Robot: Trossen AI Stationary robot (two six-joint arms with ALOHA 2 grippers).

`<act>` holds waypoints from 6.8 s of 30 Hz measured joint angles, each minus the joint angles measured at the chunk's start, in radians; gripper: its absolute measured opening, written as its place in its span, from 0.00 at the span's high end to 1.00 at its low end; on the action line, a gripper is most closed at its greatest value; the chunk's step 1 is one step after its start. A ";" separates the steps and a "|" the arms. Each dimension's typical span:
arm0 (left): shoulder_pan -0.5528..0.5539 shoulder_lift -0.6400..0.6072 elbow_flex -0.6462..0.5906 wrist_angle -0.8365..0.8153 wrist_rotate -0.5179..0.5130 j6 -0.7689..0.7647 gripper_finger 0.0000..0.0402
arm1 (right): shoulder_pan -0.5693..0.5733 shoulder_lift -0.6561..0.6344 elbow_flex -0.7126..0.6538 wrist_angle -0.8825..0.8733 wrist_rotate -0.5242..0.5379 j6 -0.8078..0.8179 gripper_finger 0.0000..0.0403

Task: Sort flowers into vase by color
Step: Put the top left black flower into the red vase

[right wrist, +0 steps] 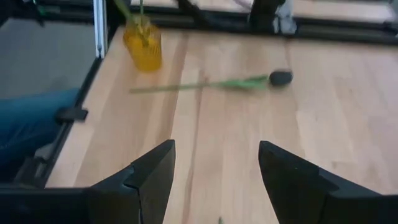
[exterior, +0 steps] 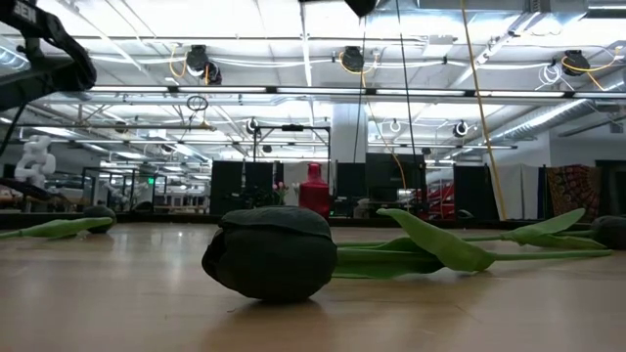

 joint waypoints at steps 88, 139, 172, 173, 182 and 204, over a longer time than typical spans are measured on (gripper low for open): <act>0.859 0.719 0.040 -0.434 1.183 -1.421 0.63 | -0.003 -0.021 -0.054 -0.037 -0.006 -0.028 0.44; 0.971 0.419 0.042 0.882 0.458 0.295 0.98 | -0.090 -0.020 -0.299 0.738 0.046 -0.056 0.44; 1.182 0.658 0.042 1.275 1.010 0.538 0.98 | -0.119 -0.034 -0.299 0.758 -0.018 -0.048 0.66; 1.178 0.653 0.042 1.279 1.010 0.553 0.98 | -0.118 -0.039 -0.299 0.742 -0.026 -0.048 0.64; 1.129 0.605 0.042 1.279 1.013 0.582 0.98 | -0.088 -0.100 -0.299 0.698 -0.023 -0.071 0.47; 1.129 0.624 0.043 1.278 1.061 0.575 0.98 | -0.094 -0.025 -0.299 0.852 -0.033 -0.101 0.59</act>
